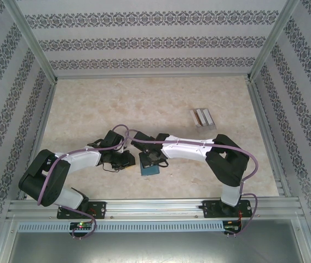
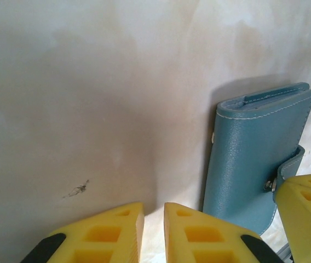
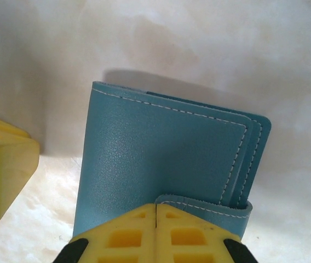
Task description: Put the credit cards into the card holder
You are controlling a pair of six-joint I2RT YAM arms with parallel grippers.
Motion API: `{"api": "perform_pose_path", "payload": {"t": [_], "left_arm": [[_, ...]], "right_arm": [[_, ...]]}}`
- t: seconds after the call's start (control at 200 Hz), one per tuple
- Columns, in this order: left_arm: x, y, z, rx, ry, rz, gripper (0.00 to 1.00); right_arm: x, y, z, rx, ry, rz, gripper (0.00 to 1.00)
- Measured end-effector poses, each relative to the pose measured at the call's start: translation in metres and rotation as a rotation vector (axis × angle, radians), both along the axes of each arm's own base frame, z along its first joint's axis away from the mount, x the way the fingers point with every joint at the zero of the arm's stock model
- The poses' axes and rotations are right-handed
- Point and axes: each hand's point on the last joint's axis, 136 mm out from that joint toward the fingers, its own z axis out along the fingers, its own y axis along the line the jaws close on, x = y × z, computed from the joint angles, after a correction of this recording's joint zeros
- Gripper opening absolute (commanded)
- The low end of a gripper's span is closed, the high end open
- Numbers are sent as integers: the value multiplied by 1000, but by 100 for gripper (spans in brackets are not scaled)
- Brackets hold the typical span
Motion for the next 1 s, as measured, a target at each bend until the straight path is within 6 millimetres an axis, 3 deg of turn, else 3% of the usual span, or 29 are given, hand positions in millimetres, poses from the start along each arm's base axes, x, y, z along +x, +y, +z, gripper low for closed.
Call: {"api": "perform_pose_path", "payload": {"t": [0.475,0.764,0.869,1.004], "left_arm": [[1,0,0,-7,5,4,18],[0,0,-1,-6,7,4,18],[1,0,0,-6,6,5,18],[2,0,1,2,9,7,19]], "right_arm": [[0,2,-8,26,-3,-3,0],[4,2,-10,233,56,-58,0],[4,3,-6,280,73,-63,15],[4,3,2,308,66,-50,22]]}}
